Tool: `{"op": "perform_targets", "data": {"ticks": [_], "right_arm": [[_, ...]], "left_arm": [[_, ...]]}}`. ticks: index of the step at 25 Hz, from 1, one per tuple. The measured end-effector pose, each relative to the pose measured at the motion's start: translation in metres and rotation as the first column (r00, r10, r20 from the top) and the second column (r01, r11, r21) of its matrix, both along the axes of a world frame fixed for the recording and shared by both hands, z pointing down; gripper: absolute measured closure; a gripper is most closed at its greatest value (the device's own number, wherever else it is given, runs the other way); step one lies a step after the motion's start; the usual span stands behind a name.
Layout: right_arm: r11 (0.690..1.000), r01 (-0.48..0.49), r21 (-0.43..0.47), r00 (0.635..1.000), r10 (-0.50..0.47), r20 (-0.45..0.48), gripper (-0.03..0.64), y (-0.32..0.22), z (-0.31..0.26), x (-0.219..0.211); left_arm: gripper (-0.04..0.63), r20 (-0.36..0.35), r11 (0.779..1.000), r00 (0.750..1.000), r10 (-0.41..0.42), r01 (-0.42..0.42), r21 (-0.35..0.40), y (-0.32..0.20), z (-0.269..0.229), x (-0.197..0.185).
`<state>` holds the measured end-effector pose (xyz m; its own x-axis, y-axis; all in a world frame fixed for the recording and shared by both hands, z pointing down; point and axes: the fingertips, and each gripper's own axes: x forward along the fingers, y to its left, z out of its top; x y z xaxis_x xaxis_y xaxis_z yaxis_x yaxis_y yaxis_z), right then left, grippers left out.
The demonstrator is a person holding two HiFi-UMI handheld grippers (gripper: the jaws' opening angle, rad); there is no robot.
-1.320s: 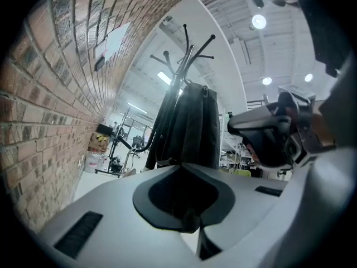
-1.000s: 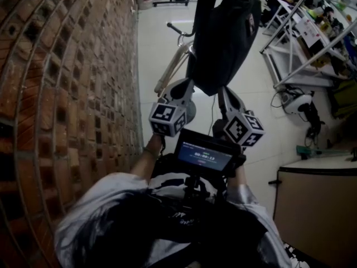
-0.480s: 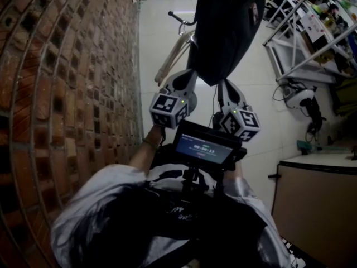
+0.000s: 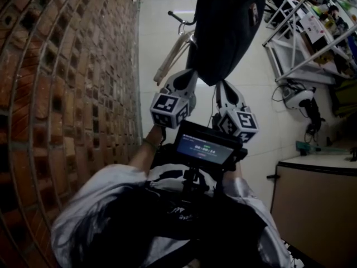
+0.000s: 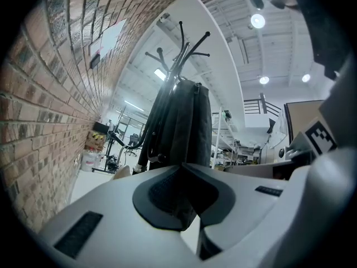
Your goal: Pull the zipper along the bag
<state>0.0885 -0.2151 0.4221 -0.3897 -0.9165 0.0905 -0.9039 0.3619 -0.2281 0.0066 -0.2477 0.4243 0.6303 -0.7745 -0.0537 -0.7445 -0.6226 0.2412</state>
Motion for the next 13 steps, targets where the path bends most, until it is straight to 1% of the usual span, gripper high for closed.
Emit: {"op": "perform_targets", "data": {"ticks": [13], "right_arm": [[1.000, 0.006, -0.010, 1.000, -0.006, -0.017, 0.624, 0.0028, -0.0010, -0.0007]], "left_arm": [[0.586, -0.001, 1.000, 1.000, -0.011, 0.011, -0.009, 0.0010, 0.0000, -0.0011]]}}
